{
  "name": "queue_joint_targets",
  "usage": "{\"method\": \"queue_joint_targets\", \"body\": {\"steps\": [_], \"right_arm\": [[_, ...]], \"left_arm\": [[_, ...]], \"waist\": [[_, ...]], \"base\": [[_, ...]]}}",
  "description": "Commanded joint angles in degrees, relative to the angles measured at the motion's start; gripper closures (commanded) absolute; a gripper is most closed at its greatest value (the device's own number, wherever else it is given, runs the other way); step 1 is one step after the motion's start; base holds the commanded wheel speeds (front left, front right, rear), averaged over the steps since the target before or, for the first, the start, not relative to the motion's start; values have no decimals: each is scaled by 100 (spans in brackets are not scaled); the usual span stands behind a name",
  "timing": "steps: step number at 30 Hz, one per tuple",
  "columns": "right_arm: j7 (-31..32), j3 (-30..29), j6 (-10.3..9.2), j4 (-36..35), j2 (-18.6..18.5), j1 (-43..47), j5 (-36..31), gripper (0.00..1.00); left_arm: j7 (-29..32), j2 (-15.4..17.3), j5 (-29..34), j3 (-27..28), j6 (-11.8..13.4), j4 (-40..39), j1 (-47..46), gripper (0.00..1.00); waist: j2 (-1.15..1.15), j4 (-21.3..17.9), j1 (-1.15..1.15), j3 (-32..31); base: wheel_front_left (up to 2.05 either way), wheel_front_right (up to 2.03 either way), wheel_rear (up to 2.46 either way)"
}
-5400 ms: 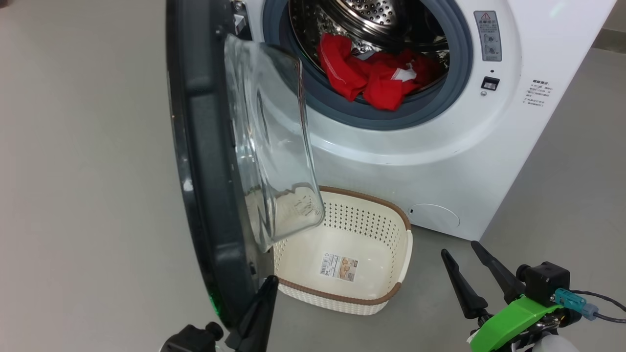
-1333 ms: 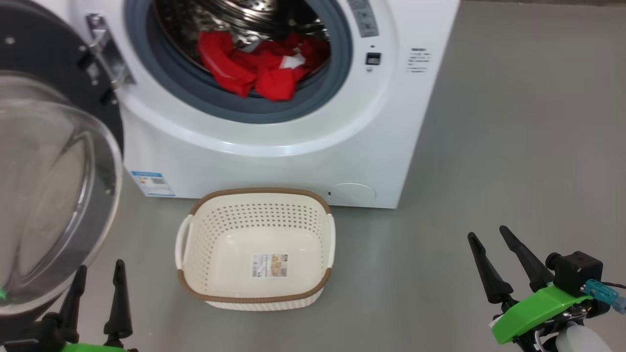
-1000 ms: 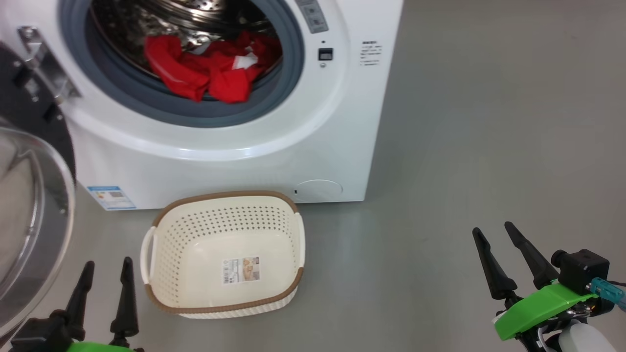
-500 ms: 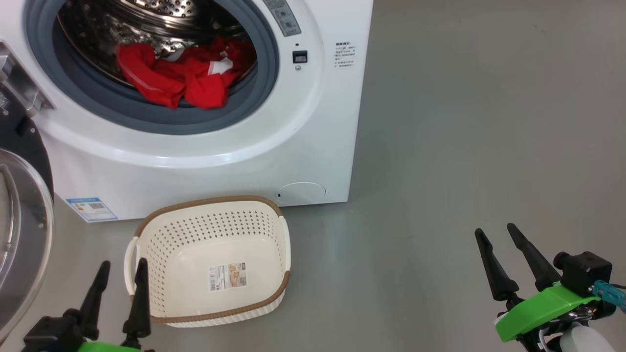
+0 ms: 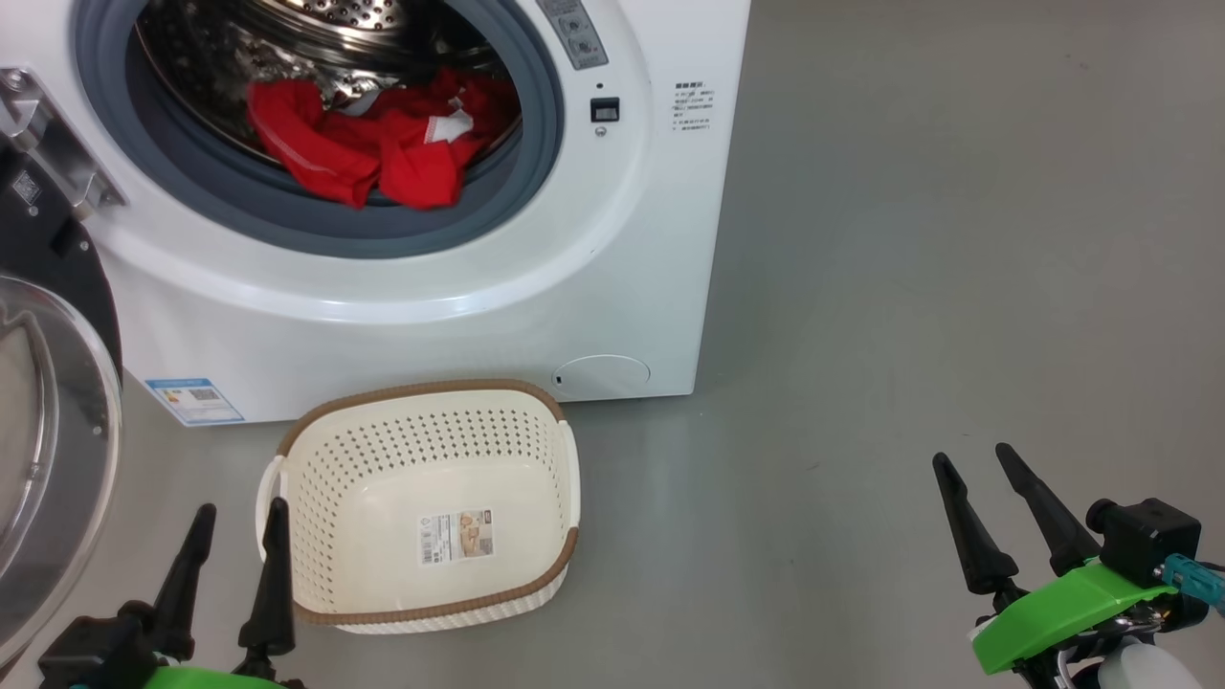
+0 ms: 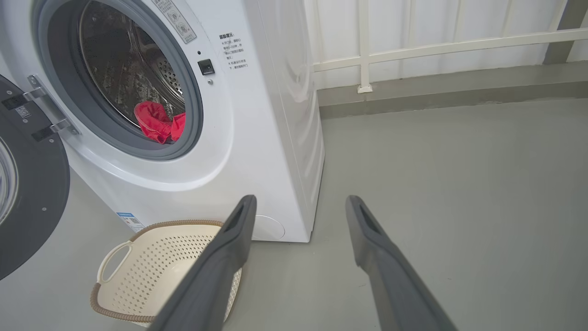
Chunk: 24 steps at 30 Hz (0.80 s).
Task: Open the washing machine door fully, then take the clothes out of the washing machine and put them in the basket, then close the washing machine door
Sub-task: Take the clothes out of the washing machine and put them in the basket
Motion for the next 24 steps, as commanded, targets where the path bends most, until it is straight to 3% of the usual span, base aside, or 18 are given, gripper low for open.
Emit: {"method": "queue_joint_targets", "body": {"steps": [1,24], "right_arm": [[-69,119,9,-150,-92,-26,-66,0],[-69,158,9,-164,-83,-23,-64,0]], "left_arm": [[-29,173,-45,164,-16,-175,-48,0],[-29,157,-5,252,-16,-60,-132,0]], "waist": [[0,12,0,9],[0,38,0,18]], "base": [[41,-41,0],[119,-119,0]]}}
